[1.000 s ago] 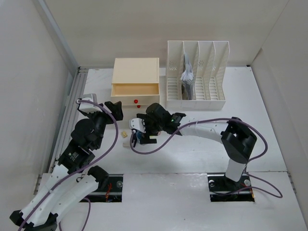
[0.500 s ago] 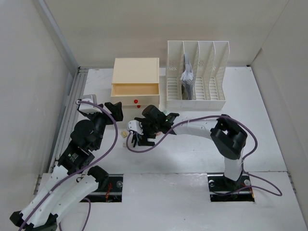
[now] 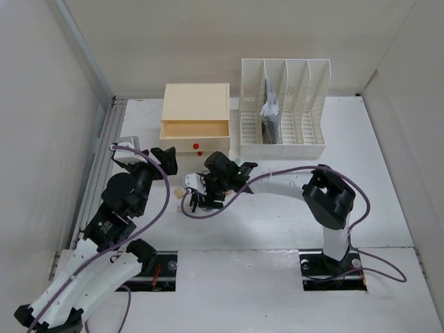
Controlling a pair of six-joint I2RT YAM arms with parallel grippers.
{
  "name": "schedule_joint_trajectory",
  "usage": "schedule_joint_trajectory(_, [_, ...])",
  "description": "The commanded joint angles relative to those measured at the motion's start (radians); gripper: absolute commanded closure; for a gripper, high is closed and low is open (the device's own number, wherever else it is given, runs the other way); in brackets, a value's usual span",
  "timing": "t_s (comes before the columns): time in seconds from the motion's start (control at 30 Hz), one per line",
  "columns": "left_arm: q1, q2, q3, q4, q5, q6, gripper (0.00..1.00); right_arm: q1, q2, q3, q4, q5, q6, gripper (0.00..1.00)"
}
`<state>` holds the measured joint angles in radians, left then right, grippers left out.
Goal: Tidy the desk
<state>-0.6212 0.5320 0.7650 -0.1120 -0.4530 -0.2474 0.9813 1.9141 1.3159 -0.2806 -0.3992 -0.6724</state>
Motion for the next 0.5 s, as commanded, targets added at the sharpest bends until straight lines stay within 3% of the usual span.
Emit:
schedule_joint_trajectory(0.0, [0.002, -0.018, -0.009, 0.048, 0.002, 0.011, 0.19, 0.002, -0.098, 0.065, -0.092, -0.062, 0.011, 0.84])
schedule_joint_trajectory(0.13, [0.002, -0.038, -0.018, 0.072, 0.039, 0.011, 0.19, 0.002, -0.197, 0.117, -0.173, -0.176, 0.011, 0.94])
schedule_joint_trajectory(0.3, [0.002, -0.047, -0.038, 0.106, 0.079, 0.022, 0.19, -0.046, -0.297, 0.152, -0.216, -0.332, 0.04, 0.94])
schedule_joint_trajectory(0.47, [0.002, -0.056, -0.047, 0.126, 0.1, 0.022, 0.18, -0.176, -0.319, 0.206, -0.198, -0.518, 0.129, 0.97])
